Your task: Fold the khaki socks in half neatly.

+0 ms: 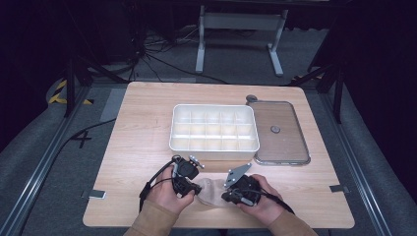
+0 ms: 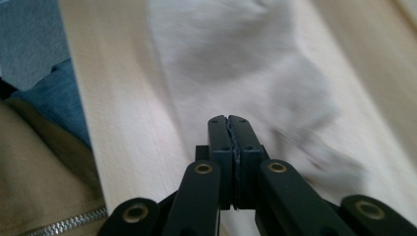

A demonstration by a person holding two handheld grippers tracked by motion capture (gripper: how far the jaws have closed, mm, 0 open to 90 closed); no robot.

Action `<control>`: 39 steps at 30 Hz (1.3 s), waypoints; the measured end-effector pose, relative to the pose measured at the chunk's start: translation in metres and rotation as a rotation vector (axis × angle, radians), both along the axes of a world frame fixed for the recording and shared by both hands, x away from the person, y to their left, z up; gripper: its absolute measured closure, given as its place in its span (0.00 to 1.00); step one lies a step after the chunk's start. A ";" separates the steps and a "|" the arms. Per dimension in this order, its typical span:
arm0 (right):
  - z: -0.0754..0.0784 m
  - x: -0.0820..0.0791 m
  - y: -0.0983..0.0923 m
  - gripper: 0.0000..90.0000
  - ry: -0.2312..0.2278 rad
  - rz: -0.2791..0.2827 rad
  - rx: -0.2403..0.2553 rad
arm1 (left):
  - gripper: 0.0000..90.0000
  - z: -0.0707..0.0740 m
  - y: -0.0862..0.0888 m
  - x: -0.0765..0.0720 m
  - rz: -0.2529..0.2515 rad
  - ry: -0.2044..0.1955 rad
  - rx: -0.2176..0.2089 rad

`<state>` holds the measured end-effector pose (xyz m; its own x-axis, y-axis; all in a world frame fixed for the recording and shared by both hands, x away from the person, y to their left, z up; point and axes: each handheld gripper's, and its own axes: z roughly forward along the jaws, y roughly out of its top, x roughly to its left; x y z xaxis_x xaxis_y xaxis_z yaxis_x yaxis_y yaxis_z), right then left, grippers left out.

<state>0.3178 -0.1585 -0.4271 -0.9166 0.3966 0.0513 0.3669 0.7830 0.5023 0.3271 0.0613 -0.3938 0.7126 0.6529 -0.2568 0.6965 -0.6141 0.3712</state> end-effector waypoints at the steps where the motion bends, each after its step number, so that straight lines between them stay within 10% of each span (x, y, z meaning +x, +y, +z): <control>1: 0.002 0.002 -0.004 1.00 -0.002 -0.015 0.003 | 0.96 0.001 0.001 0.000 0.005 -0.001 0.002; 15: -0.008 0.013 -0.029 1.00 0.041 -0.117 -0.057 | 0.96 0.005 0.000 0.002 0.000 -0.001 0.008; 39: -0.018 0.011 -0.026 1.00 0.049 -0.125 0.074 | 0.96 0.011 -0.024 -0.003 -0.064 -0.047 -0.010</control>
